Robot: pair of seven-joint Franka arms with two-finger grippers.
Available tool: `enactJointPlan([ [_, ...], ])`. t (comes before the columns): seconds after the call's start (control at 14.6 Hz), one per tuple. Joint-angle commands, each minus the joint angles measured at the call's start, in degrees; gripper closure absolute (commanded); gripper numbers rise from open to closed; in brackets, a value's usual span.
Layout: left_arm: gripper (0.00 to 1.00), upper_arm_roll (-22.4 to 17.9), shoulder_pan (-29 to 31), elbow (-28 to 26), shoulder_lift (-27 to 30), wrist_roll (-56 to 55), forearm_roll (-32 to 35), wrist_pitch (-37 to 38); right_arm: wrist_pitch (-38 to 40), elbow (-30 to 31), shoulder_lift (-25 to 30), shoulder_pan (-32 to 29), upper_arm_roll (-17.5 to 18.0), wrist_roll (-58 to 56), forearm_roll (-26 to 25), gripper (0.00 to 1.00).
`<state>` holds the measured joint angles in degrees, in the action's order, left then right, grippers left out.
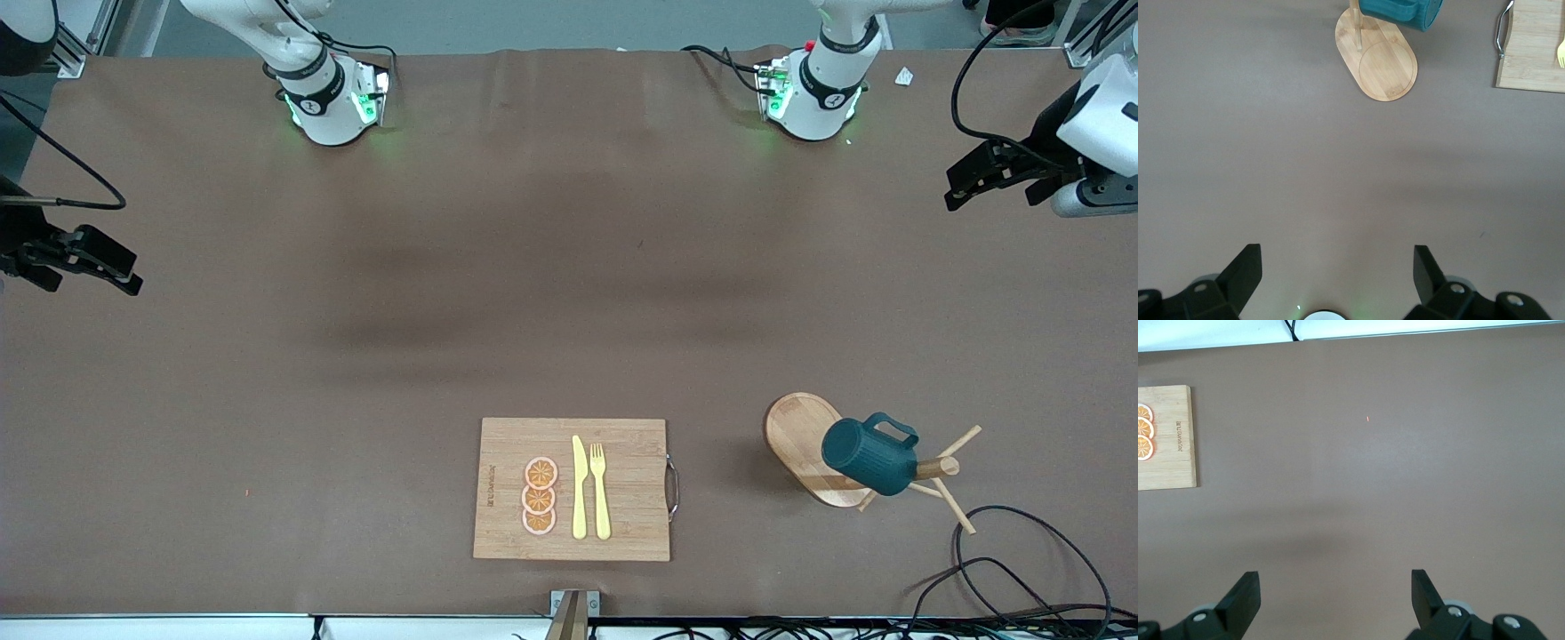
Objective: Transfer cup from left to right arm and place
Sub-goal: 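Move the left gripper toward the teal mug on the wooden stand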
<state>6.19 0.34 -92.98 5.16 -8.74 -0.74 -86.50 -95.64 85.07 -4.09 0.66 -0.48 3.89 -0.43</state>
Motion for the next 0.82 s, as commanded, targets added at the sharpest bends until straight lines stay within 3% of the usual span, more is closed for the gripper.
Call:
enactJointPlan([
  [0.0,0.00,0.14,0.19,1.14,-0.32,1.01,1.17,1.07,-0.34,2.11,2.42,-0.31,0.21,0.41,-1.24,0.00],
  [0.27,0.00,-0.21,0.36,3.06,-2.16,1.09,0.91,0.98,-0.16,2.11,2.51,-0.31,0.12,0.41,-1.24,0.00],
  [0.55,0.00,-4.42,3.78,7.02,-7.78,1.09,-5.58,0.98,-0.34,2.11,2.51,-0.84,0.12,0.41,-1.15,0.00],
  [0.75,0.00,-4.60,4.14,8.60,-9.89,-0.14,-5.94,0.19,-0.60,2.11,2.42,-0.66,0.21,0.41,-1.06,0.00],
])
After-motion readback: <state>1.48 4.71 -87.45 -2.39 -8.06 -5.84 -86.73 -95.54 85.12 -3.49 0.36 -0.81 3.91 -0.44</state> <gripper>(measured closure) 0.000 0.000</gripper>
